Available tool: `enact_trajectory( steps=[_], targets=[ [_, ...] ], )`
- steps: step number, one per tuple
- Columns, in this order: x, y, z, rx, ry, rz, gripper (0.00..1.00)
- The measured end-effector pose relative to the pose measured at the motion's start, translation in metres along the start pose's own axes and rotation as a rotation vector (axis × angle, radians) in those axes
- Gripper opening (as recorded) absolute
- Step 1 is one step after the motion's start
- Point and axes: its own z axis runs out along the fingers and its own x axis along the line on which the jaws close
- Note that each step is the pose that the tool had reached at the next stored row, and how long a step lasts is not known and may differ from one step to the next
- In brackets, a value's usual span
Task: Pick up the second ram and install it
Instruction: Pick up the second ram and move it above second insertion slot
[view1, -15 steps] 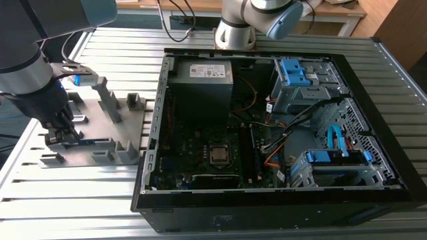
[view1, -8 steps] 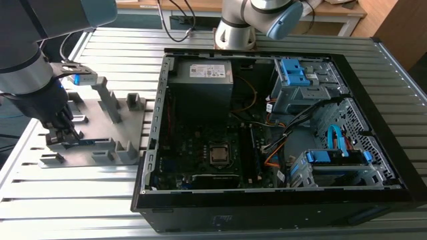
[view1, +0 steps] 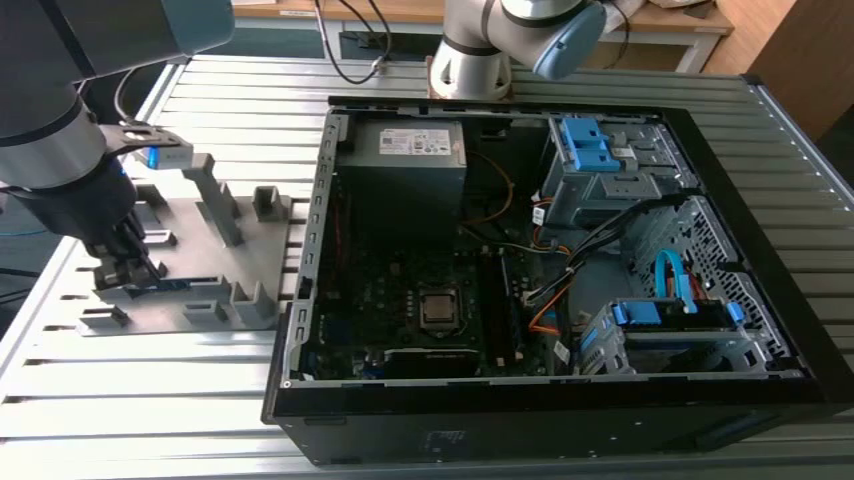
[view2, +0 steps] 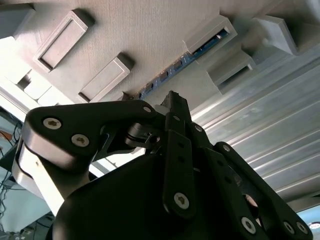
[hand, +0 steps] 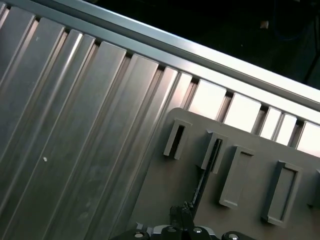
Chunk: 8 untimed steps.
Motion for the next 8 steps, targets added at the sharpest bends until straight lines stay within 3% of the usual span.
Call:
enact_trajectory(
  steps=[8],
  targets=[
    [0.0,0.0,0.0,0.0,0.0025,-0.059,0.1]
  ],
)
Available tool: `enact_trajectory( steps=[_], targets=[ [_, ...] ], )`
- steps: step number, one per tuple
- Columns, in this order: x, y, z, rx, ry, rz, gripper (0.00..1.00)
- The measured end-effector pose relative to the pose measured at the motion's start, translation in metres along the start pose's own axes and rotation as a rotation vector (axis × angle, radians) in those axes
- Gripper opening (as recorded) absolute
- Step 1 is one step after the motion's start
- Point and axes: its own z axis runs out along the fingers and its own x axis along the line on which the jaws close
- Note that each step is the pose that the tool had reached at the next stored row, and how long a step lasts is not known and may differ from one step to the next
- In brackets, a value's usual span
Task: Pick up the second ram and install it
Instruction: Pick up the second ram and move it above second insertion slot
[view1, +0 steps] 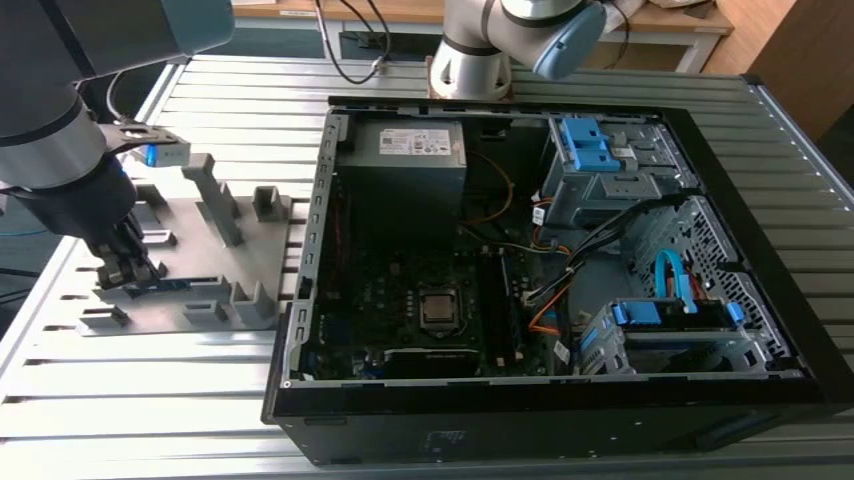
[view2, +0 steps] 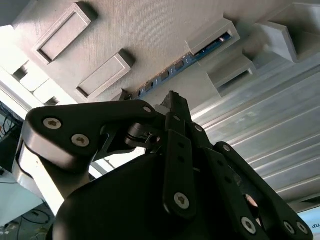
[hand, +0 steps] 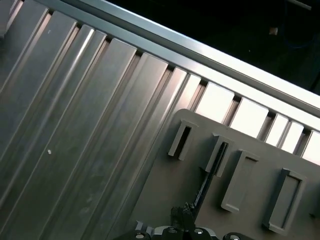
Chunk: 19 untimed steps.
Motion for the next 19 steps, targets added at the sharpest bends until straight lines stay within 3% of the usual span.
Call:
enact_trajectory(
  steps=[2,7,13,15,19],
  targets=[
    [0.0,0.0,0.0,-0.0001,-0.0004,0.012,0.1],
    [0.0,0.0,0.0006,-0.0001,-0.0043,0.099,0.1],
    [0.0,-0.0001,0.0011,0.0027,-0.0147,0.184,0.1],
    [0.0,0.0,0.0012,0.0041,-0.0201,0.21,0.1],
    [-0.0001,0.0,0.0015,0.0102,-0.0384,0.253,0.1]
  ],
)
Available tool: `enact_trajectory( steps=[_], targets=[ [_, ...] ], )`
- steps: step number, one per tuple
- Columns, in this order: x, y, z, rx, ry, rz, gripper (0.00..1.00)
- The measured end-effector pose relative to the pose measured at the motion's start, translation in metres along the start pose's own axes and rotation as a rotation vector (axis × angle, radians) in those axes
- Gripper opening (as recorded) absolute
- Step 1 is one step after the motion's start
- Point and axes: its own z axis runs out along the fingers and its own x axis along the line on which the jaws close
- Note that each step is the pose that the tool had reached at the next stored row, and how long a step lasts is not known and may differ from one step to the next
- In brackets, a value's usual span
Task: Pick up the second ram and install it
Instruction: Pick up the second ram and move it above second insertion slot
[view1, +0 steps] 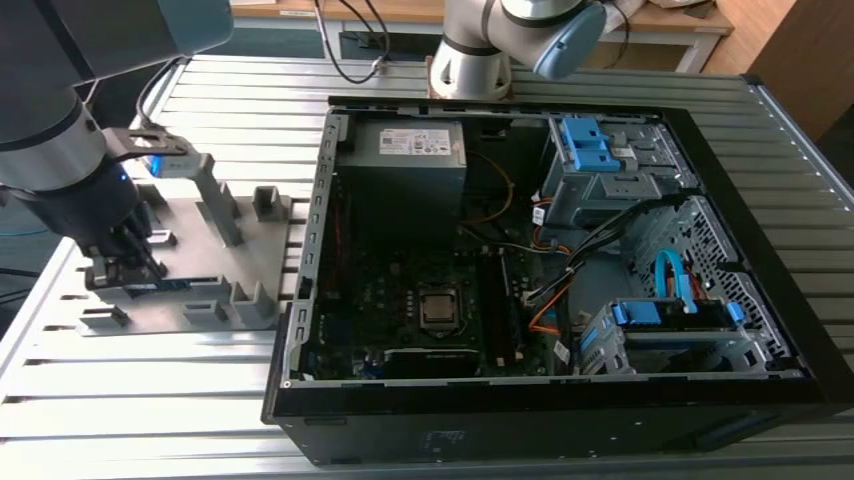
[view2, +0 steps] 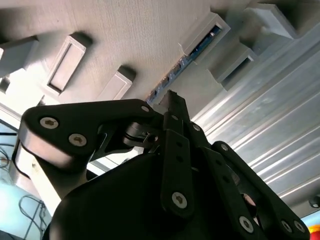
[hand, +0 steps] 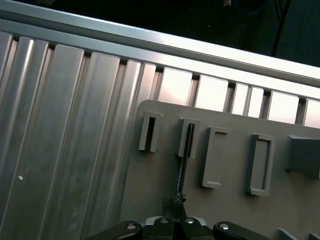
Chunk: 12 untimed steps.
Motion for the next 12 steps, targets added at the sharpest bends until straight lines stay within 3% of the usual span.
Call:
enact_trajectory(
  steps=[8,12],
  targets=[
    [0.0001,-0.0001,0.002,0.004,-0.0056,0.141,0.1],
    [0.0,-0.0001,0.0022,0.0045,-0.0067,0.154,0.1]
  ],
)
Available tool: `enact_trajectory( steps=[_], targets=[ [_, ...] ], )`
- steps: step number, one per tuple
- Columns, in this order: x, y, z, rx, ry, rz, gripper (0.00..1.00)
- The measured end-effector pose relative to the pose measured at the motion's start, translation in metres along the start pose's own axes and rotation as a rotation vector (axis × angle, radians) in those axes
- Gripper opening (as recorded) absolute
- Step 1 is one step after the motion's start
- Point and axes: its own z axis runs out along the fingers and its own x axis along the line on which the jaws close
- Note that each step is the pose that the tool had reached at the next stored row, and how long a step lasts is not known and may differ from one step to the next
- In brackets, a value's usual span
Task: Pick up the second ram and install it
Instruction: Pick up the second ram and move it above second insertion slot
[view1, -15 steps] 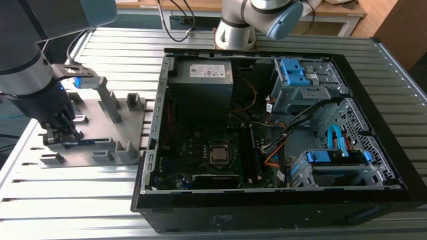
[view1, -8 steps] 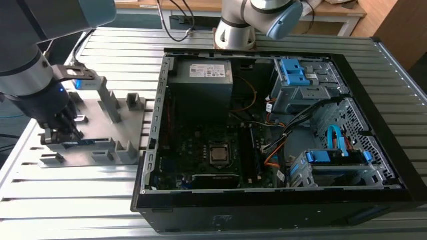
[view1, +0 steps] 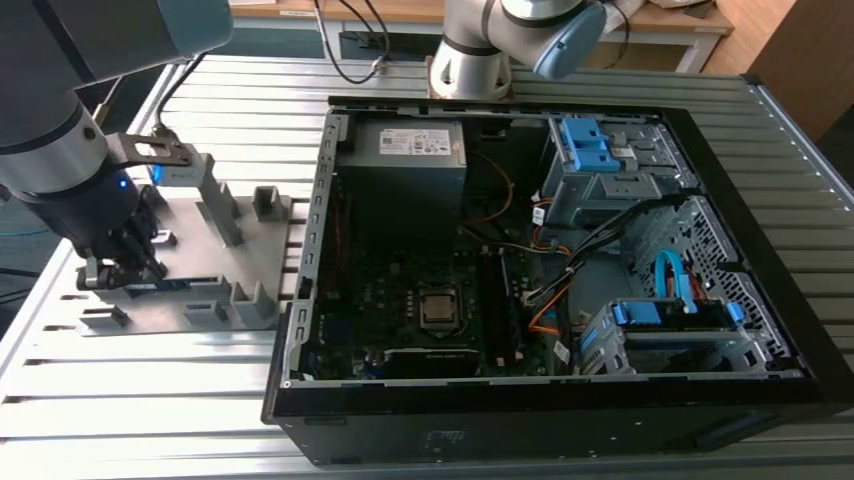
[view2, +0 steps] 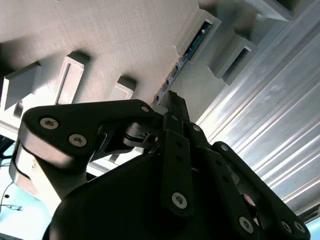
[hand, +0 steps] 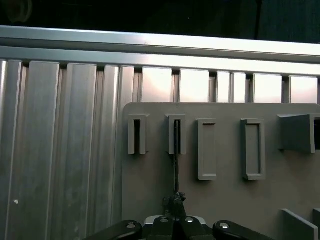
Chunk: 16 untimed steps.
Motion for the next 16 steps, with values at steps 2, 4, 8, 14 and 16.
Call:
enact_trajectory(
  steps=[2,4,8,14,16],
  targets=[
    [0.0,0.0,0.0,0.0,-0.0001,0.0,0.1],
    [0.0,0.0,0.0,0.0,-0.0001,0.0,0.11],
    [0.0,0.0,0.0,0.0,-0.0003,0.0,0.23],
    [0.0001,-0.0001,0.004,-0.0005,-0.0004,0.001,0.29],
    [0.0002,-0.0002,0.0075,-0.0018,-0.0004,0.001,0.29]
  ],
)
